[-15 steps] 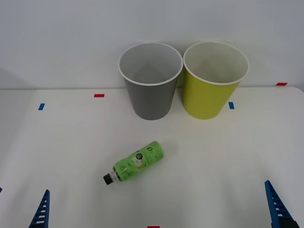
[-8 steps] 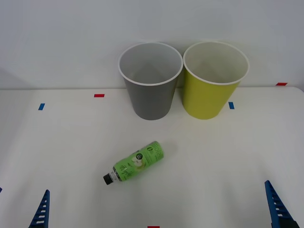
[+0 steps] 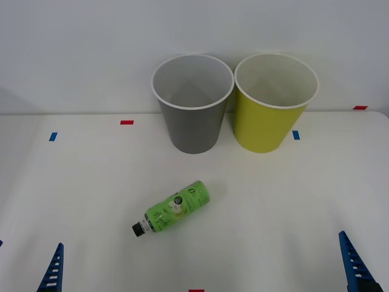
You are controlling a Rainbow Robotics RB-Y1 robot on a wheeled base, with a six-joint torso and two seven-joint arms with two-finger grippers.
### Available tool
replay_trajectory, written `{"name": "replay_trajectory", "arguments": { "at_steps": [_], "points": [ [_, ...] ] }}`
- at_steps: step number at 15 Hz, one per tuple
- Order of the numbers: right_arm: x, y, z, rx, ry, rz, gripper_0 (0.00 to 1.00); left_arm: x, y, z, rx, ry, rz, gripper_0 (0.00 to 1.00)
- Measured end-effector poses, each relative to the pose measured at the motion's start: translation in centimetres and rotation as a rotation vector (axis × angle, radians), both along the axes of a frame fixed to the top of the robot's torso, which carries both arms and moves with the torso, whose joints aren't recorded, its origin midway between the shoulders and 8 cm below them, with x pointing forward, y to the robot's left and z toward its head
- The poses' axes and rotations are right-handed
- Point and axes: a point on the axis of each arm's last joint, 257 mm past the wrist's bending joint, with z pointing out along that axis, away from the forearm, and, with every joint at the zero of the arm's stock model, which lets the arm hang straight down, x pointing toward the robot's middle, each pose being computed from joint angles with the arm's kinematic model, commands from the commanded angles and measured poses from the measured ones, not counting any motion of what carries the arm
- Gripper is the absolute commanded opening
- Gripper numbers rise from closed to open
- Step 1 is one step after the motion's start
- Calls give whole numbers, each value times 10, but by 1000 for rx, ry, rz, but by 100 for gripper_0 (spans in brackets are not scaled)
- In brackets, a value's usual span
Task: Put cans in the gray bin and PET bottles in the light green bin.
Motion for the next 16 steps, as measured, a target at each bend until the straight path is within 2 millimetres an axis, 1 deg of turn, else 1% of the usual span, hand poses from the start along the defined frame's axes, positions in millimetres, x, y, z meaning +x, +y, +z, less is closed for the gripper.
{"name": "replay_trajectory", "arguments": {
  "at_steps": [13, 14, 15, 16],
  "points": [
    [0, 0, 0, 0, 0, 0, 100, 0, 0, 0, 0, 0, 0, 100],
    [0, 0, 0, 0, 0, 0, 100, 0, -1, -3, -3, 6, 0, 100],
    [0, 0, 0, 0, 0, 0, 100, -4, -2, -19, -12, 40, 0, 100],
    [0, 0, 0, 0, 0, 0, 100, -5, -6, -27, -22, 54, -9, 100]
  ]
}}
